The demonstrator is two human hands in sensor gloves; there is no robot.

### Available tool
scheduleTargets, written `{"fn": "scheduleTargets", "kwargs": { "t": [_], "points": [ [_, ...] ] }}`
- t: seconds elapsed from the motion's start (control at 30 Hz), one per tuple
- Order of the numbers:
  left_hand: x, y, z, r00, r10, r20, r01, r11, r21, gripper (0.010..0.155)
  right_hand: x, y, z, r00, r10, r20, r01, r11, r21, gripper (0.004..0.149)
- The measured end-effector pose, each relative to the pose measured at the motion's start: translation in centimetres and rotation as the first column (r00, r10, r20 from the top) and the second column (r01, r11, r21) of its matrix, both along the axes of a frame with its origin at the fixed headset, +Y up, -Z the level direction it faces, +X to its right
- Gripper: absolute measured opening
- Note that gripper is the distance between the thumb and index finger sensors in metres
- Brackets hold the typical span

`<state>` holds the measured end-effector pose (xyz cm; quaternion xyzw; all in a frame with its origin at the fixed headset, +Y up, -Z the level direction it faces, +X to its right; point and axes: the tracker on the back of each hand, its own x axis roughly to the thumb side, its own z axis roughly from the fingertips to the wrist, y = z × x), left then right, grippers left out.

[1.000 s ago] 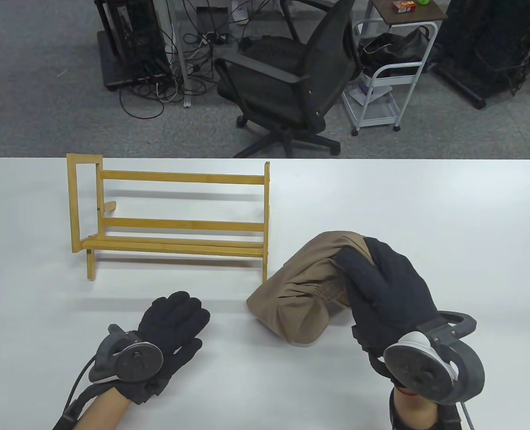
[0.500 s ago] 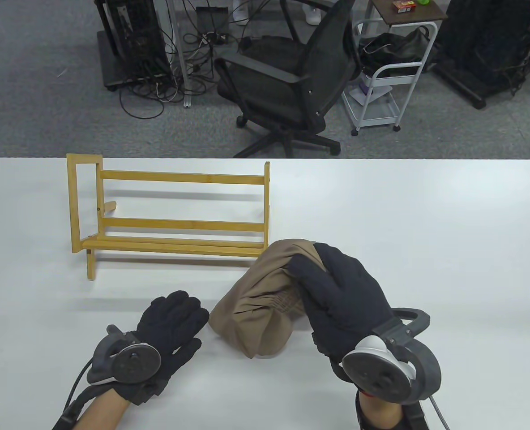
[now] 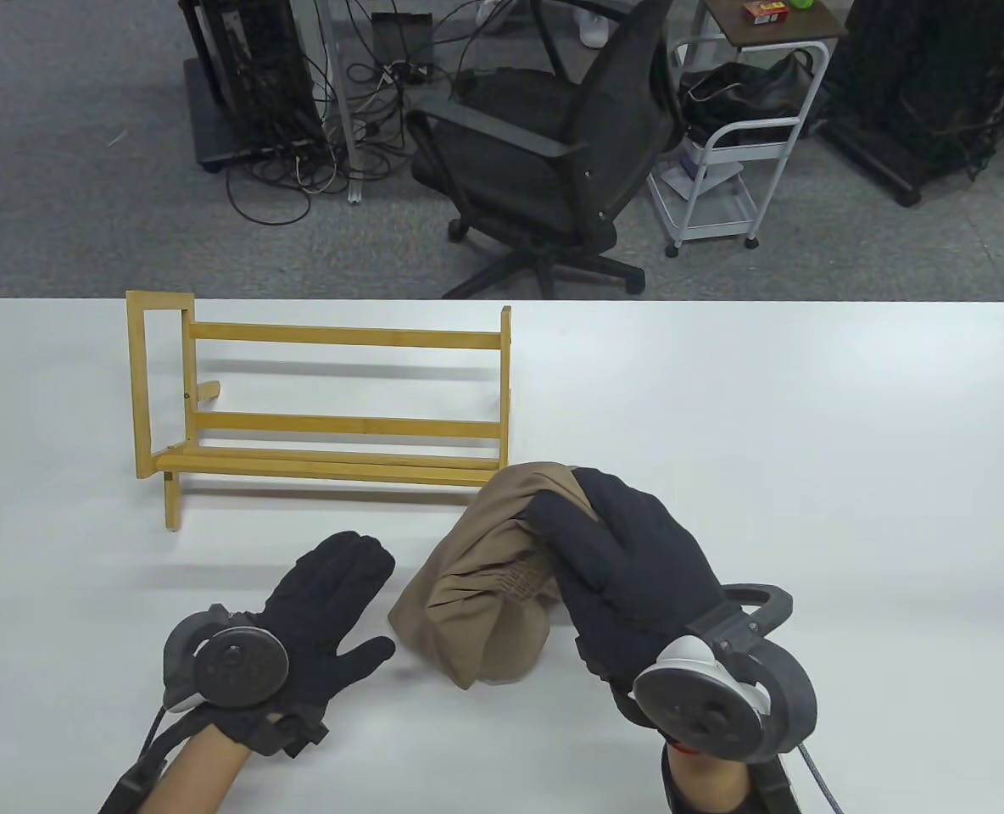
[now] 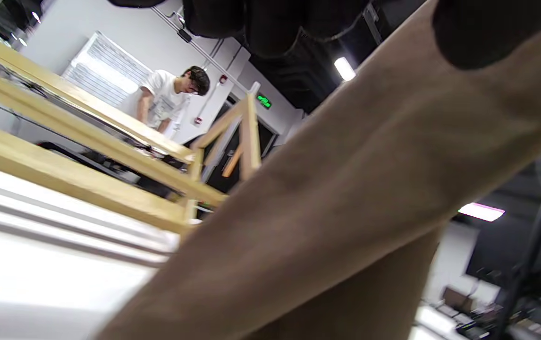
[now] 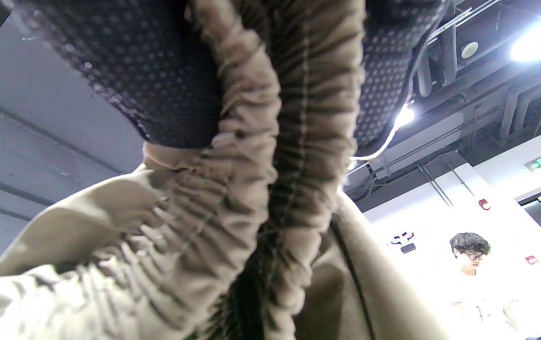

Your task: Hang shorts on book rack

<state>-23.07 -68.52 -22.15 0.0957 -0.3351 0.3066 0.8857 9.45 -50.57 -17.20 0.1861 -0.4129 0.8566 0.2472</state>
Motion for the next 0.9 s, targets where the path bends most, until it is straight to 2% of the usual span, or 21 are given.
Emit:
{"fn": "scheduleTargets", "kwargs": {
  "t": [0.17, 0.3, 0.47, 0.57, 0.7, 0.9],
  "points": [
    [2.4, 3.0, -1.0, 0.99, 0.078, 0.114, -0.072, 0.996, -0.054, 0.101, -0.2, -0.2, -0.1, 1.0, 0.006, -0.012, -0.006, 1.0, -0.012, 0.04],
    [4.6, 5.6, -2.4, 0.969, 0.16, 0.19, -0.142, 0.984, -0.106, 0.109, -0.6, -0.4, -0.2, 0.999, 0.029, -0.023, -0.029, 0.999, -0.023, 0.04],
    [6.6, 8.5, -3.5, 0.941, 0.181, 0.286, -0.136, 0.976, -0.169, 0.114, -1.1, -0.5, -0.2, 0.998, 0.038, -0.052, -0.04, 0.999, -0.032, 0.04],
    [7.7, 9.3, -3.8, 0.937, 0.168, 0.305, -0.126, 0.98, -0.155, 0.111, -1.4, -0.6, -0.2, 0.997, 0.045, -0.065, -0.047, 0.998, -0.034, 0.04],
    [8.7, 9.2, -3.9, 0.944, 0.161, 0.288, -0.132, 0.984, -0.118, 0.104, -1.9, -0.9, -0.4, 0.996, 0.065, -0.066, -0.067, 0.997, -0.038, 0.039],
    [8.5, 8.8, -3.6, 0.958, 0.236, 0.164, -0.247, 0.968, 0.051, 0.089, -2.8, -1.4, -0.8, 0.993, 0.071, -0.096, -0.075, 0.996, -0.04, 0.04]
  ]
}}
